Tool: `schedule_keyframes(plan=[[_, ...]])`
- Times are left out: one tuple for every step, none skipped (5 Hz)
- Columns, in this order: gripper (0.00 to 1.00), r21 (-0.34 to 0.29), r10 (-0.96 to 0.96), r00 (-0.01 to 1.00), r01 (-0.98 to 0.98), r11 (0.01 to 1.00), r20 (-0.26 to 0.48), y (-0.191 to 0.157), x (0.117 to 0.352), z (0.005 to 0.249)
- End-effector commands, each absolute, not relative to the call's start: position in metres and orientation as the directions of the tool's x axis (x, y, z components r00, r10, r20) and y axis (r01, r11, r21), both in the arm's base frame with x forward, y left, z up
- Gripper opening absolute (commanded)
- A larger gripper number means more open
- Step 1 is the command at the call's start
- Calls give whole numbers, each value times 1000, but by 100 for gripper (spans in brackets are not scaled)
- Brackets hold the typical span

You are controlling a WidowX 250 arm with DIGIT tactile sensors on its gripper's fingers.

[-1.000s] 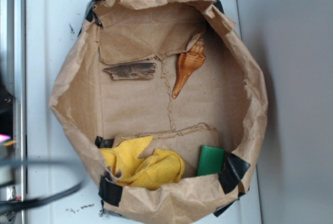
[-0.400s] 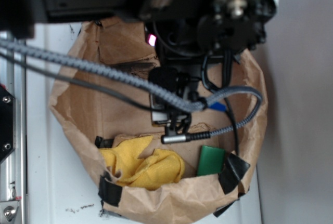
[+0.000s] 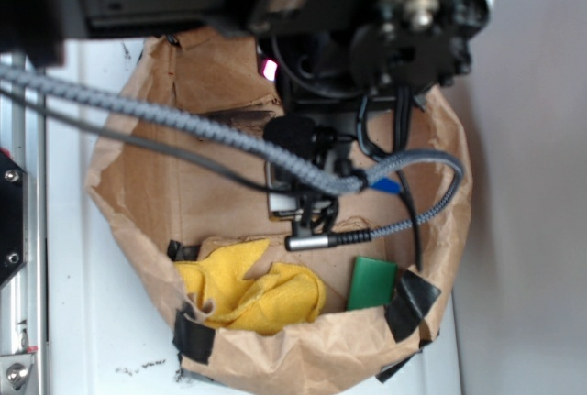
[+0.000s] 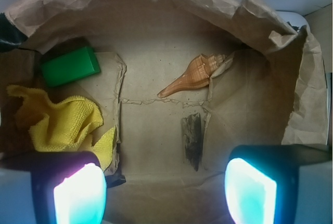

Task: Grab the wood chip.

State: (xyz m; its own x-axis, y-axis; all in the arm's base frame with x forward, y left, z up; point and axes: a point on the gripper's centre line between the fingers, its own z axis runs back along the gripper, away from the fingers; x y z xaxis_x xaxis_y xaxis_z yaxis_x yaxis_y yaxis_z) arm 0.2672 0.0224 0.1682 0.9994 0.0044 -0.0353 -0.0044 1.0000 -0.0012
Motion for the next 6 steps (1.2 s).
schedule_keyframes(plan=[[100,95,16,1000,-14,995,-13,45,271,105],[100,112,3,1000,0,994,-23,53,270,82],[100,149,-5,999,11,989,-39,59,266,63],[100,190,-19,1000,21,982,-13,63,261,49],[100,208,-33,999,38,977,-27,65,261,35],[100,222,-39,998,48,974,-45,65,258,22]])
